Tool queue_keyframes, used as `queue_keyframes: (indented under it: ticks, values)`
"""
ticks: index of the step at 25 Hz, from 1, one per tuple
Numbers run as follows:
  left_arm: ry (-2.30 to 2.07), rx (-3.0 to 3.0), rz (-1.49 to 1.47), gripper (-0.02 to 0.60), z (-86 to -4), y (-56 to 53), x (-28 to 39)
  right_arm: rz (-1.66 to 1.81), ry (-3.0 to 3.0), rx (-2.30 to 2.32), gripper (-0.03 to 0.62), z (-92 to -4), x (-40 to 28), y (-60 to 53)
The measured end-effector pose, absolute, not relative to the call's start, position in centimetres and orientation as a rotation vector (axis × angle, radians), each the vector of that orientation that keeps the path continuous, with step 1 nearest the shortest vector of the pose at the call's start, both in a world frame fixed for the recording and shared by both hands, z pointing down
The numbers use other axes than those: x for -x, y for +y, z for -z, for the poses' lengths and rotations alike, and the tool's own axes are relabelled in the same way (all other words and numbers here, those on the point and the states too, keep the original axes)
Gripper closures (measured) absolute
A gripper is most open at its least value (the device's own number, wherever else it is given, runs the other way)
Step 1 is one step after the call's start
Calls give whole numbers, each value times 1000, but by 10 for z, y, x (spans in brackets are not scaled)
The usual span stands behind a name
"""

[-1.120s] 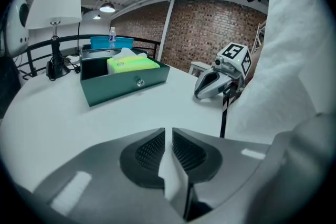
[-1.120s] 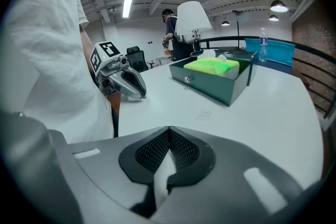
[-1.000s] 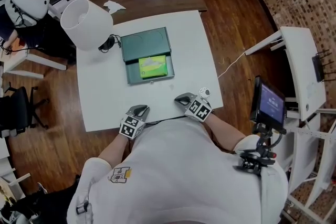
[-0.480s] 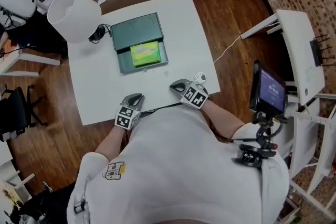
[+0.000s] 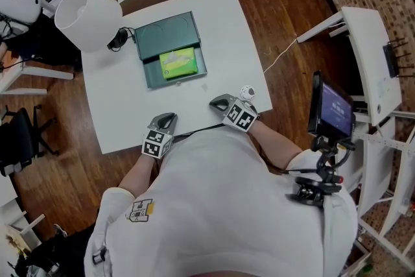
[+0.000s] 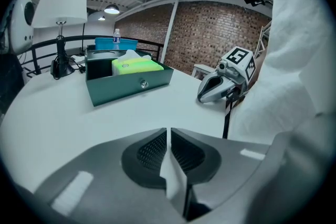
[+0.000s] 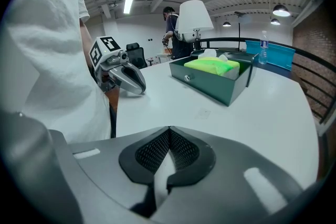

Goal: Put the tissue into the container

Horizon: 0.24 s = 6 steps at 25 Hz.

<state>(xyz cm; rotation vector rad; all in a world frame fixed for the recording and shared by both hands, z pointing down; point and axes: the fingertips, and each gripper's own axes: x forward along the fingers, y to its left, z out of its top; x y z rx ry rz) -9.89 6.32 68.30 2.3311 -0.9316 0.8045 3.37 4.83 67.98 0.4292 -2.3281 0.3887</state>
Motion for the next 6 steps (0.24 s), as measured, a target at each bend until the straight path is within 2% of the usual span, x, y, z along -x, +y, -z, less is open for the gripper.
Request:
queue_keyframes:
  ticks: [6]
  values:
    - [-944, -2329, -800, 561, -682, 61, 100, -378, -2329, -441, 594, -681, -33, 46]
